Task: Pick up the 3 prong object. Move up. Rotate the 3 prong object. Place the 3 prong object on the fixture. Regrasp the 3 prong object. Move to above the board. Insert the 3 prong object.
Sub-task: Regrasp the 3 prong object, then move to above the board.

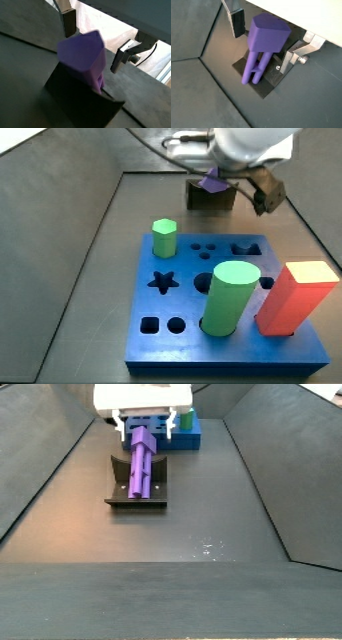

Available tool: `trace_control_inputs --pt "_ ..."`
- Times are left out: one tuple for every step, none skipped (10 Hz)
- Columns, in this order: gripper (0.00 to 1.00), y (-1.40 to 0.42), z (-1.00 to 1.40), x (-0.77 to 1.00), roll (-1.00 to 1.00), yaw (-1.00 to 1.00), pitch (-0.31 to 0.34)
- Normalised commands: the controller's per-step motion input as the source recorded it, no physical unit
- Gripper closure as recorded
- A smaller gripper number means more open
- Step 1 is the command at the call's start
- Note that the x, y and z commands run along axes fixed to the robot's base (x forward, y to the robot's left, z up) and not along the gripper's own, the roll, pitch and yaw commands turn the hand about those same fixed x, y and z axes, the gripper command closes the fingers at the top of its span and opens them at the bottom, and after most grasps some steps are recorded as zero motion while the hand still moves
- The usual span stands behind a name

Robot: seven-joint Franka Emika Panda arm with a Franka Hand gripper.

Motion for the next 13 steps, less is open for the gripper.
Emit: trace_control_inputs --pt "0.0 -0.05 -0.64 0.41 0.12 0.08 0.06" --pt "0.0 -0.05 -0.52 0.39 0.13 0.09 0.06" --pt "0.0 -0.05 -0.36 0.36 0.14 0.1 0.063" --pt "0.0 -0.05 -0.2 0.33 0.15 0.11 0.062" --pt "0.0 -0.05 -0.13 0.32 0.16 0.11 0.061" --pt "1.0 0.0 0.0 0.0 0.0 0.0 0.0" --pt "1.0 -0.05 1.0 0.02 -0.01 0.42 -0.194" --pt "1.0 -0.05 1.0 0.02 -0.01 0.38 -0.196" --pt "1.0 -0.05 1.0 0.02 -0.01 0.32 -0.208" --pt "1.0 -0.05 1.0 0.02 0.0 0.17 -0.242" --pt "1.0 -0.05 1.0 0.01 0.01 0.12 -0.249" --pt "1.0 -0.05 1.0 0.01 0.01 0.03 -0.237" --pt "1.0 -0.04 1.0 0.0 0.0 -0.02 -0.213"
